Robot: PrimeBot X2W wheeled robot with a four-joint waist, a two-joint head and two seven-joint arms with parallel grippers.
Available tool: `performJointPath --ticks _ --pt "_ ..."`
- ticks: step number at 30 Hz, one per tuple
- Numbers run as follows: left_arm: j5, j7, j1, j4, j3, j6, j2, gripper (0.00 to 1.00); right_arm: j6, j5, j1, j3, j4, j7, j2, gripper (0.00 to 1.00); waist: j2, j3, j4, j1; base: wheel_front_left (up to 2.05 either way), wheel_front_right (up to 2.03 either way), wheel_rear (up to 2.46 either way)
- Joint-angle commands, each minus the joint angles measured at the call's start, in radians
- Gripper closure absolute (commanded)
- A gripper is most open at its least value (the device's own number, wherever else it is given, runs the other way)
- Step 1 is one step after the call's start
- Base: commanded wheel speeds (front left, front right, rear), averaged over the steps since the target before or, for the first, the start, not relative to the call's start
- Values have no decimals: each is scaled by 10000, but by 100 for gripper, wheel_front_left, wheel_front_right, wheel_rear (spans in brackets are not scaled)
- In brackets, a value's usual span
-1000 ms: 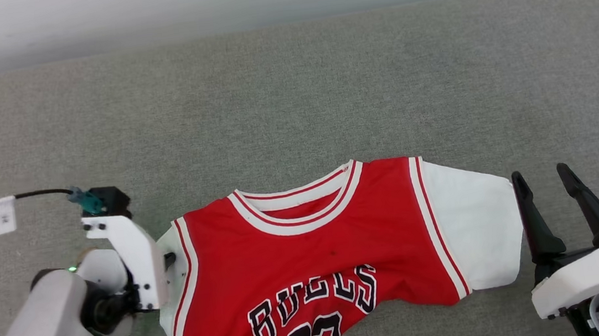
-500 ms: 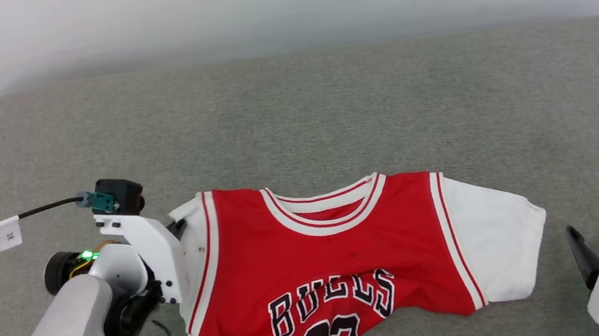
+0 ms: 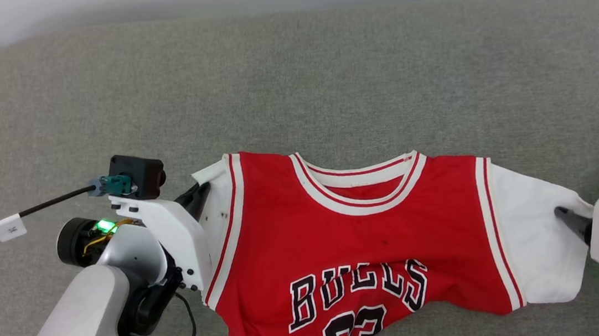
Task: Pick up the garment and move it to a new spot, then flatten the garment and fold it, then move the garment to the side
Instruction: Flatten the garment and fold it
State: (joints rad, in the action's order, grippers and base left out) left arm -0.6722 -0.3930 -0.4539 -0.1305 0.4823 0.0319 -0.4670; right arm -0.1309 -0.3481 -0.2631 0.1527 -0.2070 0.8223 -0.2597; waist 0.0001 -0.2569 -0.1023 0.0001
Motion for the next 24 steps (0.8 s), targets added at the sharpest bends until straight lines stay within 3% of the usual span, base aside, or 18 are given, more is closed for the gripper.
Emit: performJointPath --ticks 1,2,3,4,6,12,24 --pt "57 34 -88 122 38 43 -11 100 3 -124 -209 -138 -397 224 -49 0 -1 -243 -156 -1 0 0 0" --pt "89 30 -115 167 62 53 -11 100 3 -138 -232 -226 -661 398 -29 0 -1 -294 -191 -1 0 0 0" --pt "86 34 -141 193 75 62 2 100 3 -186 -225 -304 -870 569 19 19 -1 -324 -218 -1 0 0 0" --pt "80 45 -149 204 82 59 11 100 3 -217 -216 -395 -1051 701 80 53 -1 -341 -240 -1 0 0 0" --pt "80 65 -159 208 82 74 5 100 3 -356 -212 -558 -1279 838 152 100 -1 -371 -264 -1 0 0 0" --pt "10 138 -53 129 22 96 -78 100 2 -483 -398 -806 -1342 735 -52 100 -1 -206 -187 -1 0 0 0" --pt "439 521 -906 -21 -502 558 -474 100 6 220 -1616 -1080 65 -477 -1212 100 -1 1298 321 -1 0 0 0"
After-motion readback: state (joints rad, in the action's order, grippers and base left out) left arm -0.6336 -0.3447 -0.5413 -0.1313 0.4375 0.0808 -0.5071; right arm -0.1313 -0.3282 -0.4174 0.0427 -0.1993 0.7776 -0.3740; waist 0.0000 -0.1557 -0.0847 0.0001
